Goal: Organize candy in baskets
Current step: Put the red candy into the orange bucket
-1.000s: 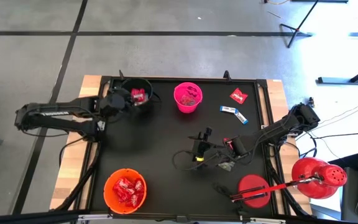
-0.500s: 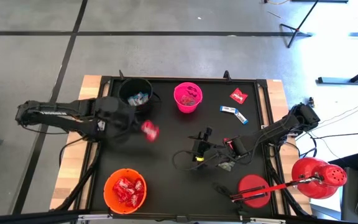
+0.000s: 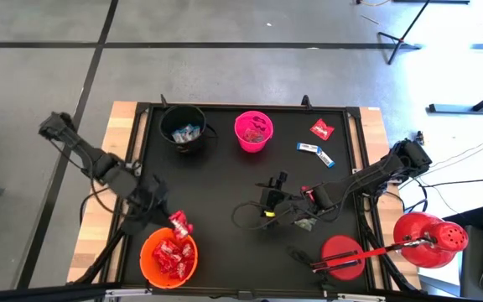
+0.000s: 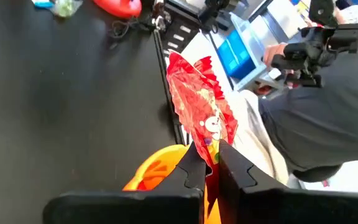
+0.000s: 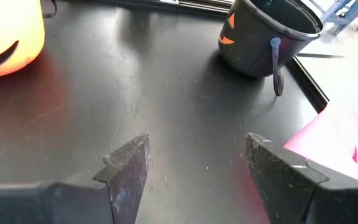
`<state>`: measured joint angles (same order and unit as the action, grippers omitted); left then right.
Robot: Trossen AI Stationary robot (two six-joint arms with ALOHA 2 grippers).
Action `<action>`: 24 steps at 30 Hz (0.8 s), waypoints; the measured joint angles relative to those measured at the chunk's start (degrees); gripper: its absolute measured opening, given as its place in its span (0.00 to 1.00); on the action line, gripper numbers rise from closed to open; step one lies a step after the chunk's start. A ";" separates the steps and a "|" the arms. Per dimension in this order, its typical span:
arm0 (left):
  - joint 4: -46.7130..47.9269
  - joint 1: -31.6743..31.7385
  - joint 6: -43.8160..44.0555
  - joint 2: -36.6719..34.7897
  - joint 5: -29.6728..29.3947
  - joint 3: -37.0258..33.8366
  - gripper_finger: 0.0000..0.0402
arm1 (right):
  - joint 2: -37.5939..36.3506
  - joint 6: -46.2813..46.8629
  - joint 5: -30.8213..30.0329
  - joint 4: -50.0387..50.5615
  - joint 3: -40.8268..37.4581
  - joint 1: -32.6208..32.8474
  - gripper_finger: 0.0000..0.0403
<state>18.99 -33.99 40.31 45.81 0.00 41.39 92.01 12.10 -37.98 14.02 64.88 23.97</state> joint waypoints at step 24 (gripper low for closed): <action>22.13 -16.68 19.80 31.25 -14.87 19.77 0.01 | 0.02 1.42 3.06 -0.81 0.00 -4.90 0.65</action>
<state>41.12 -50.67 60.11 77.05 -14.88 61.15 92.03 13.51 -34.91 13.21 64.88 19.07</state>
